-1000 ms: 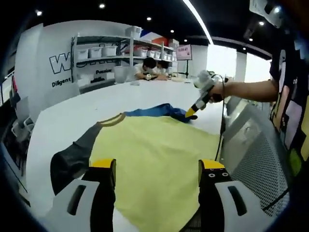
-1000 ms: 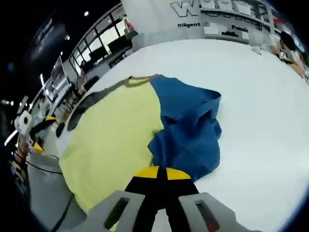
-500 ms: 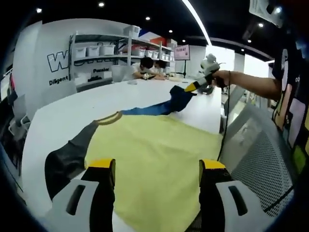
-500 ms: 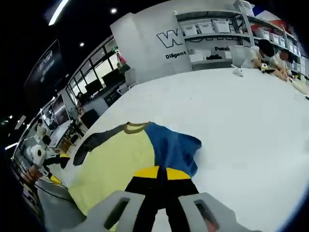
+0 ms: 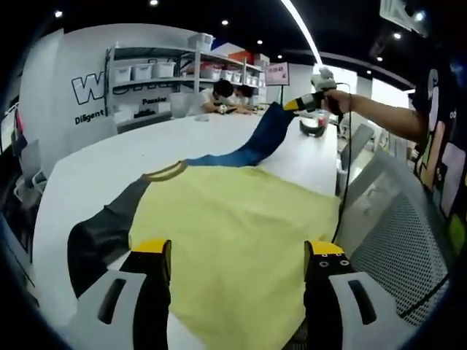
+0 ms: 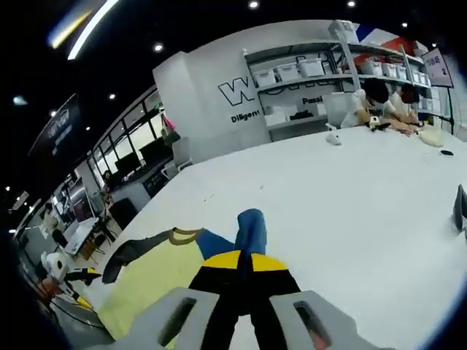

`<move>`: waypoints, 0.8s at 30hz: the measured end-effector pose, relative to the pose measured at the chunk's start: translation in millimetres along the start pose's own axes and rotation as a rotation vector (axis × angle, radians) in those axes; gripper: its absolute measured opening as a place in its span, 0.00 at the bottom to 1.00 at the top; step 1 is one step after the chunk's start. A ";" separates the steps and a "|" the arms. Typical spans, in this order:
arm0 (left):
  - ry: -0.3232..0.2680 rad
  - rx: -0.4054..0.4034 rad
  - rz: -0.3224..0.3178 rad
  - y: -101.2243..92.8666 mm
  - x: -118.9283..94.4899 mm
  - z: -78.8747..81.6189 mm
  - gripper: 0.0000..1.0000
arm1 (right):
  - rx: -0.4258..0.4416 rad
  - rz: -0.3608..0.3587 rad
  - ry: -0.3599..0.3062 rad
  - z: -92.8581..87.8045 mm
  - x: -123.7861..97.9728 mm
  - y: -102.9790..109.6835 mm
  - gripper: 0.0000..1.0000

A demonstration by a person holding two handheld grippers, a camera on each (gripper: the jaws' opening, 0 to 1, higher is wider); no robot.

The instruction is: Fold the garment on the visible template until the final outline fits inside the template.

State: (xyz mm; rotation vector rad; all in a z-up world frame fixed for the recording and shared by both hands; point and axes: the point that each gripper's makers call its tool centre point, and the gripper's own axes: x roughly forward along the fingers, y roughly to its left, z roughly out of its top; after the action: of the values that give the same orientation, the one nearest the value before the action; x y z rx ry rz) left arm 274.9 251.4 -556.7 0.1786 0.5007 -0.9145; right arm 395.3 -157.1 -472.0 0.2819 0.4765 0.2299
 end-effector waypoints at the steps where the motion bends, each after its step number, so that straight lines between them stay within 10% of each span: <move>1: 0.002 -0.003 0.002 0.3 0.0 -0.8 0.68 | 0.004 -0.003 -0.005 3.3 -0.1 -4.1 0.00; 13: 0.029 -0.014 0.016 2.1 -0.9 -9.6 0.69 | 0.130 -0.005 -0.085 39.8 -2.5 -37.6 0.00; 24: 0.011 -0.022 0.044 8.5 -5.6 -6.1 0.69 | 0.170 0.153 -0.077 58.1 2.6 43.3 0.00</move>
State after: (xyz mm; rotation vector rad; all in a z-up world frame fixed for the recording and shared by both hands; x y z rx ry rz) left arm 276.7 262.7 -559.8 0.1737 0.5147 -0.8653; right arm 418.9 -128.1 -409.9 0.4927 0.3995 0.3270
